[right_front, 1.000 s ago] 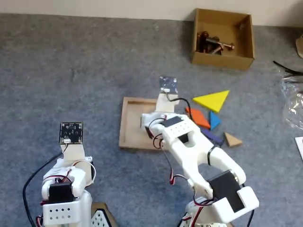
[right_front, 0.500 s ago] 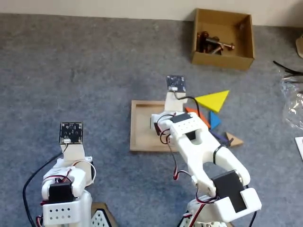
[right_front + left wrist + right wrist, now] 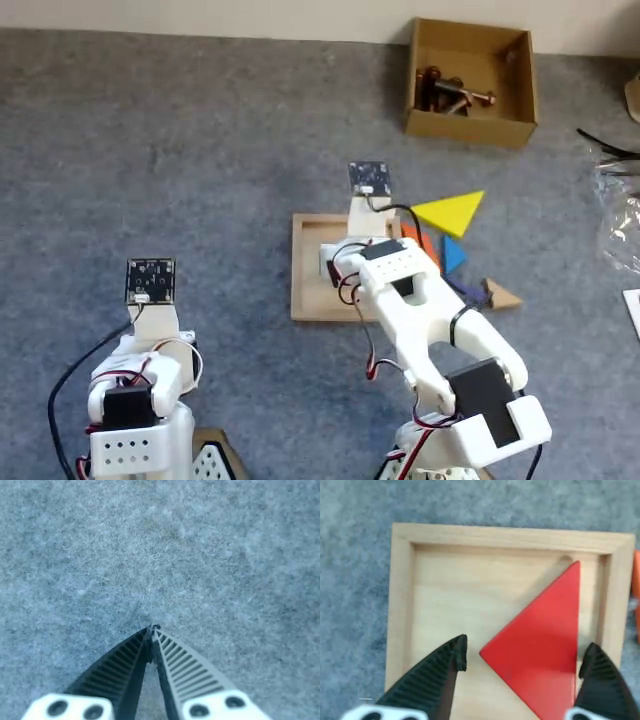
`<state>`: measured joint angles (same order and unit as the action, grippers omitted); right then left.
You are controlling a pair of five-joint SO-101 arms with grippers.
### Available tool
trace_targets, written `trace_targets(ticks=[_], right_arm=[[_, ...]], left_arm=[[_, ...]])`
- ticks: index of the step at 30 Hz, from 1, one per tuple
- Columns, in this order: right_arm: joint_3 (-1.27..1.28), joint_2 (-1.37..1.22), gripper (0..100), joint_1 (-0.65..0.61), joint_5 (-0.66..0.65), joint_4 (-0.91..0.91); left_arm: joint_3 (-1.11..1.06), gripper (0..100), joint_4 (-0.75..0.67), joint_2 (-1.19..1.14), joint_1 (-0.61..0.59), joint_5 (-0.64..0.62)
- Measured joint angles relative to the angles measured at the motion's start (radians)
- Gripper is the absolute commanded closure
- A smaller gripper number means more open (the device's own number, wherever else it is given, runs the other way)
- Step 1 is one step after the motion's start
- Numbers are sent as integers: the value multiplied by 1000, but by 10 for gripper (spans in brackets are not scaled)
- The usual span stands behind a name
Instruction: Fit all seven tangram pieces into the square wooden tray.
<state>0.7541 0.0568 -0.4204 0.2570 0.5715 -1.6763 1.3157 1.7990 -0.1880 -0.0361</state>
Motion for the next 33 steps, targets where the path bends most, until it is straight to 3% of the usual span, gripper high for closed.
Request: trace_targets(ticks=[10,23,33], right_arm=[[-8,0,652,0,-98,97],[-83,-2,652,14,-97,140],[-95,-3,652,18,-242,186]], left_arm=[[0,995,0,0,0,0],[0,995,0,0,0,0],[0,995,0,0,0,0]])
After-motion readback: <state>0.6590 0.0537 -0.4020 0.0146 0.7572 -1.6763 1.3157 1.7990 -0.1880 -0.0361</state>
